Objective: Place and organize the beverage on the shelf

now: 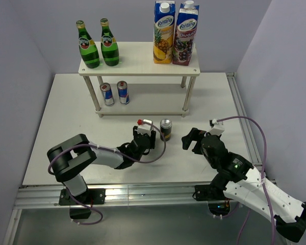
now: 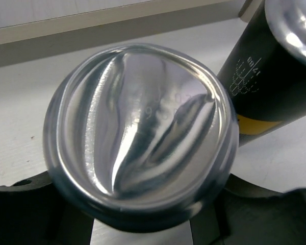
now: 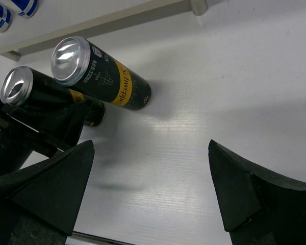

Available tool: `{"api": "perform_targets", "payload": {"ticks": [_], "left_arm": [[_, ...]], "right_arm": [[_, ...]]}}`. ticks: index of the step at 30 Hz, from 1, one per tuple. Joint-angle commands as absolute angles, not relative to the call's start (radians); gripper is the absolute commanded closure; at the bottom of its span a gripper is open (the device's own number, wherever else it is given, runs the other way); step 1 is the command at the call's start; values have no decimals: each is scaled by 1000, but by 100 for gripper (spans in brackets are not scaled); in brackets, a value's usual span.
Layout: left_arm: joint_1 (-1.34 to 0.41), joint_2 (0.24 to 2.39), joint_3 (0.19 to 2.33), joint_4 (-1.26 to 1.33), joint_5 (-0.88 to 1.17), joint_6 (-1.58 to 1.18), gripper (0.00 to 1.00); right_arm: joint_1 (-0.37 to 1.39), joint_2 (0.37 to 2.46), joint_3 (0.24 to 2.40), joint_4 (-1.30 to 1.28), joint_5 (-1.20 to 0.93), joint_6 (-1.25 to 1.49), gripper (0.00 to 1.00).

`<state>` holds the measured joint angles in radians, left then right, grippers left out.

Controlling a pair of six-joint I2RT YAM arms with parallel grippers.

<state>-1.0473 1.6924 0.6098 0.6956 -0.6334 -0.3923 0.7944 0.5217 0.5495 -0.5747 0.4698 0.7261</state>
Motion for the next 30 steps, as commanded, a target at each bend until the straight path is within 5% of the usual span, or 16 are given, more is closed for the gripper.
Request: {"api": "perform_targets", "payload": {"ticks": [1,11,30], "left_arm": [[-1039,1606,658,684,-663,-342,100],[-896,1609,862,600,-540,-264,100],[-759,2008,1374,531,-492,-221,100]], "right_arm": [[802,520,549,-531,479,716,0],[802,500,543,-528,480,718,0],[804,494,541,-526,472,716,0]]}}
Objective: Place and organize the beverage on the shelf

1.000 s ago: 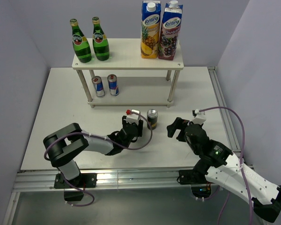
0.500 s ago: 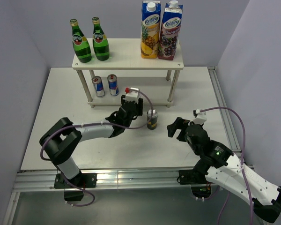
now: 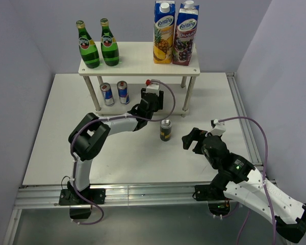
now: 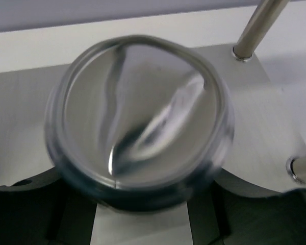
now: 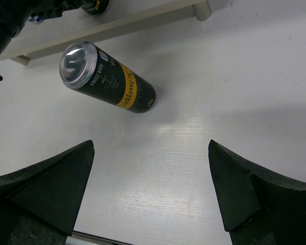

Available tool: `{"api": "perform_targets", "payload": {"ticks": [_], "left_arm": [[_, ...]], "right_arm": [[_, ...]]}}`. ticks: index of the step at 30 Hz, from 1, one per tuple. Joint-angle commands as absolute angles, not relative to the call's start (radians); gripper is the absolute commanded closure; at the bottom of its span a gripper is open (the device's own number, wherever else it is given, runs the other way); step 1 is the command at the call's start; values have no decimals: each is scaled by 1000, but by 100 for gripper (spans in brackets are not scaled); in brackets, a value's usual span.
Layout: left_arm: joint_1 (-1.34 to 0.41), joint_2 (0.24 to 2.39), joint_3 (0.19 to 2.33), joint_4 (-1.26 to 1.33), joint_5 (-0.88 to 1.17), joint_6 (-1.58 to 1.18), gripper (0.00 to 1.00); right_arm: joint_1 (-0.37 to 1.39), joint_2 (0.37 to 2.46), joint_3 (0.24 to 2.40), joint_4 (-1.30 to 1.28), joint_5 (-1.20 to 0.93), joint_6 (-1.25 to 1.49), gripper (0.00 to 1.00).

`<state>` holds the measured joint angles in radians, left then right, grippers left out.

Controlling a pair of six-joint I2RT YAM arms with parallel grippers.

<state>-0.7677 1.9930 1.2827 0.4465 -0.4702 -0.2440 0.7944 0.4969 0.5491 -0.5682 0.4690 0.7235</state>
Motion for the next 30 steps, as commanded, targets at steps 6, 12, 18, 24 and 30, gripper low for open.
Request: {"api": "perform_targets", "payload": {"ticks": [6,12,18,24,30], "left_arm": [[-733,2075,1451,514,-506,-227,100],[-726,2086,1465,505,-479,-227,81],[-726,2072,1431,531,-463,-224,28],[-726,2072,1439,512,-457,-221,8],[-739,1991,1381,503,-460,-232,1]], "right_arm": [[805,491,540,-525,471,713,0],[805,497,540,-526,471,715,0],[805,495,541,-526,471,715,0],[805,502,543,-528,471,715,0],[805,506,543,-528,477,716,0]]}}
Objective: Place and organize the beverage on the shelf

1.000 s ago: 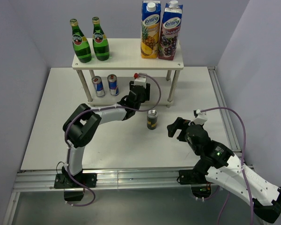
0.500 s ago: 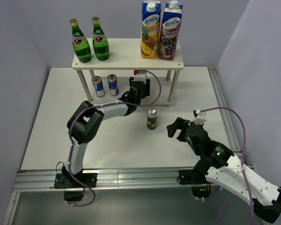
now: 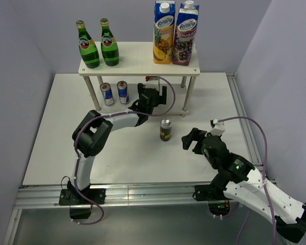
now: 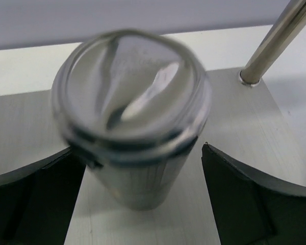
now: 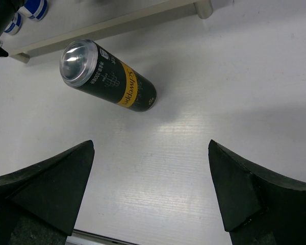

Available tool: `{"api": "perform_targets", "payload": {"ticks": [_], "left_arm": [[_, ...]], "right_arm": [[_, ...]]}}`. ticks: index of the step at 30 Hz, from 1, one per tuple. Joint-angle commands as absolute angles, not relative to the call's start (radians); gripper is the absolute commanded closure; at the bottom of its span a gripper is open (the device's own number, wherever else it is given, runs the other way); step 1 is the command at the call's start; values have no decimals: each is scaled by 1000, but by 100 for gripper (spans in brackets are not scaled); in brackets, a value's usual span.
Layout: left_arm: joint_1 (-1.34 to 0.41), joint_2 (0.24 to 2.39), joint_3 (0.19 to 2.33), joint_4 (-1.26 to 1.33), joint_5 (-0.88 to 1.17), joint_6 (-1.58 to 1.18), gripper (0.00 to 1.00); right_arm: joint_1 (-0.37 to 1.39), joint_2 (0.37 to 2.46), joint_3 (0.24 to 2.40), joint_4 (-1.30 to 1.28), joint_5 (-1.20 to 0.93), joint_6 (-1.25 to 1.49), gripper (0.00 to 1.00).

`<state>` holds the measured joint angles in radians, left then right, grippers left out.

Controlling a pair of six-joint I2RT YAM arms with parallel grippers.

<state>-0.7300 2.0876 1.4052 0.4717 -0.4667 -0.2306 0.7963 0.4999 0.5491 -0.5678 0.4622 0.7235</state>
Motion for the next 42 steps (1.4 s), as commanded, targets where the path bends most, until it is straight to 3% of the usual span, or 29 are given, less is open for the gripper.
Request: {"api": "perform_targets", "payload": {"ticks": [1,15,25,32,42], "left_arm": [[-752,1959,1361,482,-463,-233,1],[-925,1657,1088,283,-572,-342,1],[-1029,1257,893,3,-589,-538,1],[-1081,1074,856,-244,-646,-621,1],[-1095,858,769,-389,-670,-661,1]], "right_arm": [[807,506,545,-528,477,718,0],[816,607,546,-471,404,704,0],[936,892,601,-292,410,730,0],[943,1077,630,-152,439,726,0],[942,1342,699,-35,610,710,0]]}}
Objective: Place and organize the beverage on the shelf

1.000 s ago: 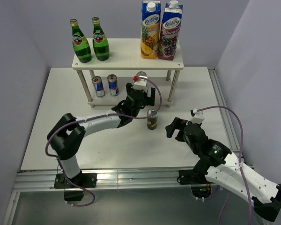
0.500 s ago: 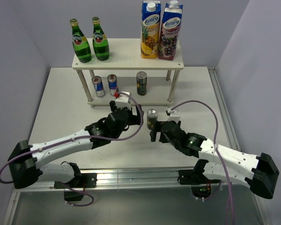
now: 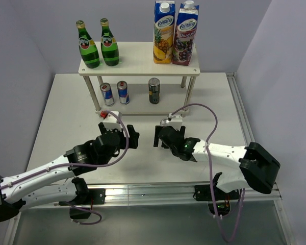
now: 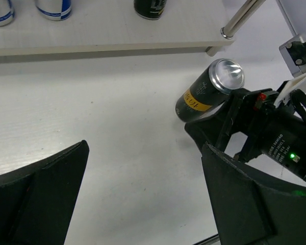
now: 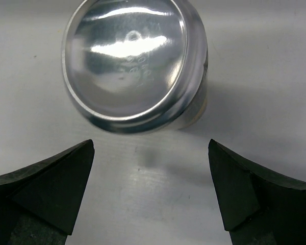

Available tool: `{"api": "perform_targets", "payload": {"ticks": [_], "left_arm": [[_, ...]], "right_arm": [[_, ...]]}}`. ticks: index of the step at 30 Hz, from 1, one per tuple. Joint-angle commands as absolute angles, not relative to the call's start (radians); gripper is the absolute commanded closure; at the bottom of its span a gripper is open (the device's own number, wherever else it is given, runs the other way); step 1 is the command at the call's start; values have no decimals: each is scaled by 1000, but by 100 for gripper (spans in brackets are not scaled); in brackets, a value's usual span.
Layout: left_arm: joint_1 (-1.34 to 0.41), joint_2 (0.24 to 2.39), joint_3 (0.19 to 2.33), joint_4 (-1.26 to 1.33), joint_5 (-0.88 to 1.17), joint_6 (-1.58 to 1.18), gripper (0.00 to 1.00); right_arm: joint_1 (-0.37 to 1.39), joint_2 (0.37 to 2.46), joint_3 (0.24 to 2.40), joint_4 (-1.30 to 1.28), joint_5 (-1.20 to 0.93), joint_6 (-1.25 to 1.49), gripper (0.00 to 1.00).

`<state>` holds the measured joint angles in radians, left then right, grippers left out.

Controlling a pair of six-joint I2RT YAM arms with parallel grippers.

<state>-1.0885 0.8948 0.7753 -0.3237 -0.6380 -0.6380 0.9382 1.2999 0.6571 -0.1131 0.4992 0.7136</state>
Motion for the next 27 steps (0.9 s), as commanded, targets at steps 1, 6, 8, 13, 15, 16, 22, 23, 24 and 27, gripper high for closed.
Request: {"api": "perform_targets", "payload": {"ticks": [1,6,8,13,15,16,22,23,24,27], "left_arm": [[-1097,851,764,-396,-673,-661,1],[-1104,796,755,-413,-675,-683,1],[-1106,782,749,-411,-675,-686,1],[-1112,755,741,-426,-701,-703,1],[-1115,753,739,-429,-709,-704,1],[-1117,753,739,-433,-712,-706,1],[-1131,755,736,-434,-718,-710,1],[-1131,756,733,-434,-719,-709,1],[-1135,758,732,-436,-721,-712,1],[-1146,759,735,-445,-727,-718,1]], "right_arm": [[939,1354,701,-16,627,707,0],[917,1425,680,80,689,696,0],[904,1459,670,139,693,687,0],[894,1543,683,236,735,646,0],[888,1574,687,256,747,638,1],[885,1584,687,274,749,638,2],[873,1643,669,377,807,618,16],[871,1649,667,386,818,612,20],[871,1658,666,408,825,606,27],[871,1674,675,423,836,583,37]]}}
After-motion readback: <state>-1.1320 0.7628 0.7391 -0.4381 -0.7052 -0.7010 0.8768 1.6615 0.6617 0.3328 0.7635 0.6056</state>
